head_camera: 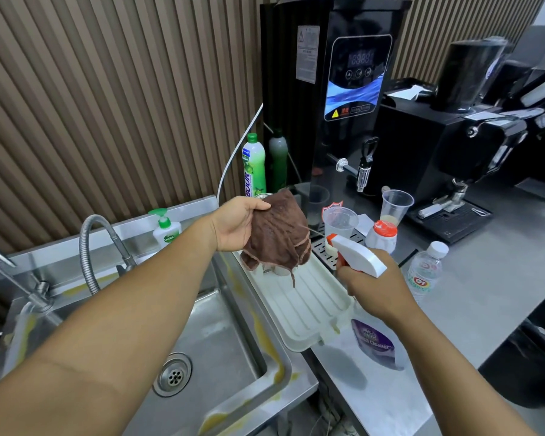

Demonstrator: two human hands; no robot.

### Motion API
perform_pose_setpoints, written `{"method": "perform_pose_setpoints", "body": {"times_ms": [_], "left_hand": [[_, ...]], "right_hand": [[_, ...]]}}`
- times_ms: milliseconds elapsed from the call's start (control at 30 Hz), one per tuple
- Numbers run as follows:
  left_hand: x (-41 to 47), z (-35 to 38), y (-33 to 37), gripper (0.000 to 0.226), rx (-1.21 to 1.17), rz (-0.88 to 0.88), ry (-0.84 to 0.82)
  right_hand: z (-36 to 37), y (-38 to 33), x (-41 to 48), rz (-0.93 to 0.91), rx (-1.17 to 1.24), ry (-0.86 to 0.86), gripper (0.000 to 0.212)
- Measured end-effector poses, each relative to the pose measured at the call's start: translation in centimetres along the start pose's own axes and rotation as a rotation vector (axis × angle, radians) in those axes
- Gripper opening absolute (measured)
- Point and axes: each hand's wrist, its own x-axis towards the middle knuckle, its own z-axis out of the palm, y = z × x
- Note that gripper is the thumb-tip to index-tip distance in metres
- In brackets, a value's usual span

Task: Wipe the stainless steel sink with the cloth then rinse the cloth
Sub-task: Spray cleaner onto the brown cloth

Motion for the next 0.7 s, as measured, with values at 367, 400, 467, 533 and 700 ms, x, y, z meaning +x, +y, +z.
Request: {"method": "perform_pose_setpoints", "body": {"times_ms": [367, 400, 467, 533, 700], "left_hand": [[0.5, 0.8, 0.4, 0.037, -0.024, 0.033, -0.005], [0.5, 0.8, 0.4, 0.037, -0.019, 0.033, -0.006], [0.5, 1.0, 0.5, 0.037, -0.008, 0.033, -0.004], [0.6, 1.1, 0.5, 0.037, -0.004, 0.036, 0.005], [1.1, 1.4, 0.3, 0.037, 0.001, 0.04, 0.026]], "right_hand": [[-0.2, 0.6, -0.7, 0.048, 0.021, 0.021, 0.013], [-0.3, 0.9, -0.6, 0.061, 0.025, 0.026, 0.009], [-0.5, 0.9, -0.4, 0.075, 0.021, 0.048, 0.012], [-0.6, 0.9, -0.3, 0.07, 0.013, 0.049, 0.03], [-0.3, 0.0, -0.7, -0.03, 0.017, -0.04, 0.007]]}}
